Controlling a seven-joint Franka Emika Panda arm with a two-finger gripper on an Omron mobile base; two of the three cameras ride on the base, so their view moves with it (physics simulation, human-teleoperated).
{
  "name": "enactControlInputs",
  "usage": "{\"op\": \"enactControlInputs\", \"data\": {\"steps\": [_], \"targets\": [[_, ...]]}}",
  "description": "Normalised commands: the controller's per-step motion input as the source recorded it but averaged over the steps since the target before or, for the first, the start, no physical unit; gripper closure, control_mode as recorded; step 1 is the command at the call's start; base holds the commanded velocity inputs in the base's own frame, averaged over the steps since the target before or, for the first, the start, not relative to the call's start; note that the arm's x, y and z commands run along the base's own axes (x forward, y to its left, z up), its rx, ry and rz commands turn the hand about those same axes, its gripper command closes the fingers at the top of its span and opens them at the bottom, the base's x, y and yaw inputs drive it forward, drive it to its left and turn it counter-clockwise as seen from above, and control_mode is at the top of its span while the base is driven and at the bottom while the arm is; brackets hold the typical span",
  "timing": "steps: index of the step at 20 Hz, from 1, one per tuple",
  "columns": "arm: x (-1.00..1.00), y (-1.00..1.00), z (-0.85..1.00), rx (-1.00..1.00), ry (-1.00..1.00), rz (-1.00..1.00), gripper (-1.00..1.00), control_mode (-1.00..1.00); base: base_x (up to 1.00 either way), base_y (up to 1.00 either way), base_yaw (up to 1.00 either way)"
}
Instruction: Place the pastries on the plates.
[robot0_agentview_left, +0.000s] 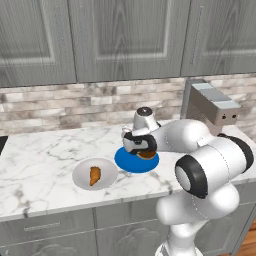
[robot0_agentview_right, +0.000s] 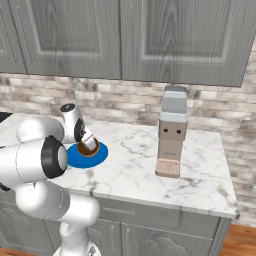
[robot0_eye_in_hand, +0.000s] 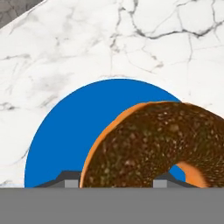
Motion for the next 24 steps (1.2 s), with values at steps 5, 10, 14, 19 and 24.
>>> {"op": "enactControlInputs", "data": {"steps": [5,10,14,19,24], "targets": [[0.00,0.09,-0.02,0.00,0.00,0.00,1.00,-1.00,0.00,0.00,0.00],[0.00,0.27,-0.27,0.00,-0.01,0.00,1.00,-1.00,0.00,0.00,0.00],[0.00,0.19,-0.25,0.00,0.00,0.00,1.00,-1.00,0.00,0.00,0.00],[0.00,0.07,-0.20,0.00,0.00,0.00,1.00,-1.00,0.00,0.00,0.00],[0.00,0.01,-0.12,0.00,0.00,0.00,-1.00,-1.00,0.00,0.00,0.00]]}}
